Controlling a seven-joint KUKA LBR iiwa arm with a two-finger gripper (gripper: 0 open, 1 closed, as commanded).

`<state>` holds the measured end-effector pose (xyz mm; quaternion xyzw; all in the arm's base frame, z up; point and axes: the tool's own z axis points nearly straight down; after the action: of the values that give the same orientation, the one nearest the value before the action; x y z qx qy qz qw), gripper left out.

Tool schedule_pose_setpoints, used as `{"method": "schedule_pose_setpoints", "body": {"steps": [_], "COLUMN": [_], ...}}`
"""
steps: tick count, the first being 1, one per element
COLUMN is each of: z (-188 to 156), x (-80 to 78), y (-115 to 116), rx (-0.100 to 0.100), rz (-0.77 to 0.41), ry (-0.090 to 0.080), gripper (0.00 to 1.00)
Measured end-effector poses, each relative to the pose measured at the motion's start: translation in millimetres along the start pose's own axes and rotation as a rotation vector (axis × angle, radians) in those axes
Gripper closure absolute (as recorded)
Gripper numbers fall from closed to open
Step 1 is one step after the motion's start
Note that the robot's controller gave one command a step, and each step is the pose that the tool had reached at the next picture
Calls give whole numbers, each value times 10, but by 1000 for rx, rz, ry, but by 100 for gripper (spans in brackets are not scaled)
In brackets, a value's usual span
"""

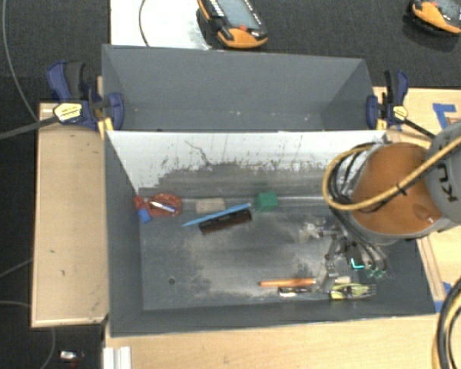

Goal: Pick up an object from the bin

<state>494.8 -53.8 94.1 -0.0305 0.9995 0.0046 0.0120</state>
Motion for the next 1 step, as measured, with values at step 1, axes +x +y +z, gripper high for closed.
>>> {"method": "schedule_pose_setpoints", "body": {"steps": [1], "z": [-75], "x": [75], "y": [20], "rx": [-2], "rz": [-15], "ry": [-2], "gripper": [0]}}
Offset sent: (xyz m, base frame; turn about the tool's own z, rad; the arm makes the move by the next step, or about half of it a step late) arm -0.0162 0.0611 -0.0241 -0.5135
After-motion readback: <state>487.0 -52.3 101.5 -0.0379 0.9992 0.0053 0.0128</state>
